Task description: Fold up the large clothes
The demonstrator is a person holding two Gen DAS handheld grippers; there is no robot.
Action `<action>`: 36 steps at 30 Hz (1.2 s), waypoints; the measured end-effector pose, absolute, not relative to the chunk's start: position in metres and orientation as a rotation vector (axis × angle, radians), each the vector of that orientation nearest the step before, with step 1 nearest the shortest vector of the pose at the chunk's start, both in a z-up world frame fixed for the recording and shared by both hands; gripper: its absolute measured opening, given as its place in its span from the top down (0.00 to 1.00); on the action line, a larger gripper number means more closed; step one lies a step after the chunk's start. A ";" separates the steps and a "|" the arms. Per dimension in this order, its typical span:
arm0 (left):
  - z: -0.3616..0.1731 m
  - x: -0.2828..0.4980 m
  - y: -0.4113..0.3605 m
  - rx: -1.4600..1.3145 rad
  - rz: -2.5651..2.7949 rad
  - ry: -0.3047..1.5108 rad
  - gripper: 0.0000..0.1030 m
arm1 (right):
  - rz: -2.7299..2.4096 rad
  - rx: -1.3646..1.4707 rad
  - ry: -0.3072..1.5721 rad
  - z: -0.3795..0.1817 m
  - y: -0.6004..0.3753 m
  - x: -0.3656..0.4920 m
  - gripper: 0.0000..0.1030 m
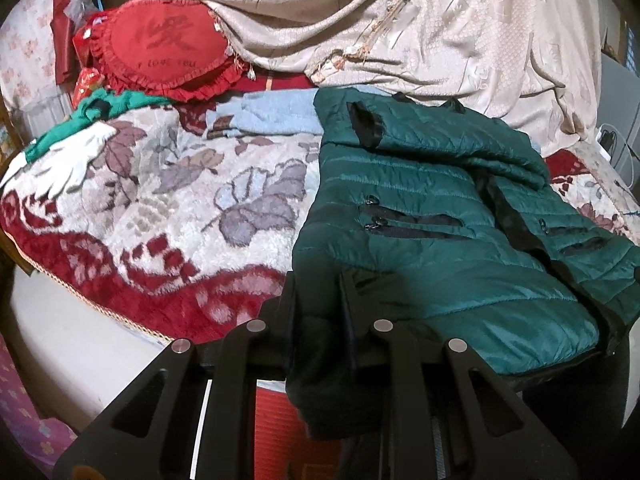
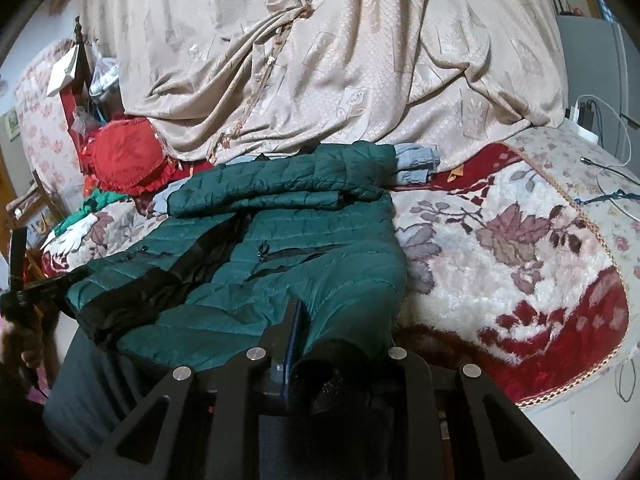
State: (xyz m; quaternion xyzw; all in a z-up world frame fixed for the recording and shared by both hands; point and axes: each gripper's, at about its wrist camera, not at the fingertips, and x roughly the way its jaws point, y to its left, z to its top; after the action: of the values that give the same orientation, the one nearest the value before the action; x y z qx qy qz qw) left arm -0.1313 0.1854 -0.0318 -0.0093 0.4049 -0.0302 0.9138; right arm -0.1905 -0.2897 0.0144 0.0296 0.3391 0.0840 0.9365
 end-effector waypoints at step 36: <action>-0.027 -0.141 0.257 -0.401 -0.271 0.831 0.28 | 0.239 0.165 0.707 0.022 -0.299 -0.214 0.55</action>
State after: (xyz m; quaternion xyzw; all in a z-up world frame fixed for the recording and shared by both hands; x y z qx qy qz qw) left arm -0.1412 0.2568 -0.0271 -0.1928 0.3995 -0.1305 0.8867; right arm -0.2144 -0.2992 0.0216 0.0803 0.3448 0.1168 0.9279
